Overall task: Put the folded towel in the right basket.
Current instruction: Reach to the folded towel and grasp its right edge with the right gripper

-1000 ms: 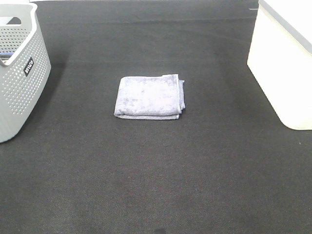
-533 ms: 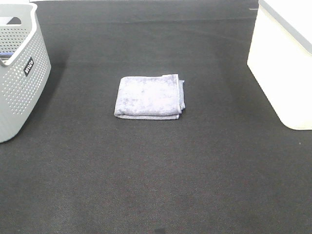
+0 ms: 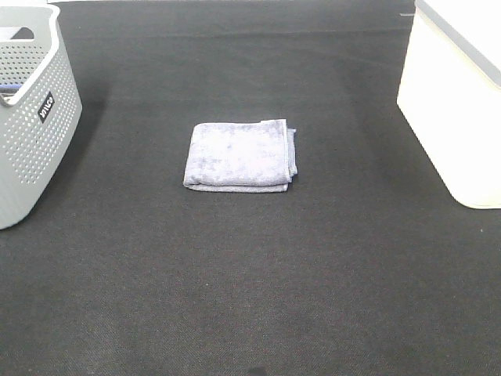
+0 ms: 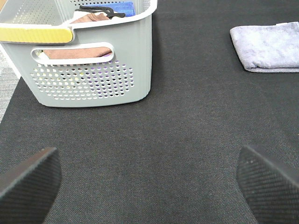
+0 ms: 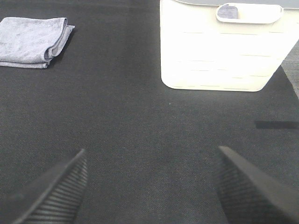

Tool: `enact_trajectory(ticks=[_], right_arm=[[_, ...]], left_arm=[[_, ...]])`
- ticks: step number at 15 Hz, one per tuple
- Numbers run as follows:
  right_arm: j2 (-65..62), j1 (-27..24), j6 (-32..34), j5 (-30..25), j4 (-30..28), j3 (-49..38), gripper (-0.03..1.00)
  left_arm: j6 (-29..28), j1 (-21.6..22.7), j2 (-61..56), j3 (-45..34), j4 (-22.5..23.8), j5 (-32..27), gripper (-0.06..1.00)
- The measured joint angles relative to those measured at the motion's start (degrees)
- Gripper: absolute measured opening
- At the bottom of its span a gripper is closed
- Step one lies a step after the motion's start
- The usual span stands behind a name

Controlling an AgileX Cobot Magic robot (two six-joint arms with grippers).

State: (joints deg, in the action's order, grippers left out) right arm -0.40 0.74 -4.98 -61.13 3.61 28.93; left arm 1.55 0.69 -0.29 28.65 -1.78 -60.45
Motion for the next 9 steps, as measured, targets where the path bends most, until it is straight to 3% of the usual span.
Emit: enact_trajectory(ticks=[9], right_arm=[[0.0,0.0,0.0,0.0,0.0,0.0,0.71]], left_arm=[[0.0,0.0,0.0,0.0,0.0,0.0,0.97]])
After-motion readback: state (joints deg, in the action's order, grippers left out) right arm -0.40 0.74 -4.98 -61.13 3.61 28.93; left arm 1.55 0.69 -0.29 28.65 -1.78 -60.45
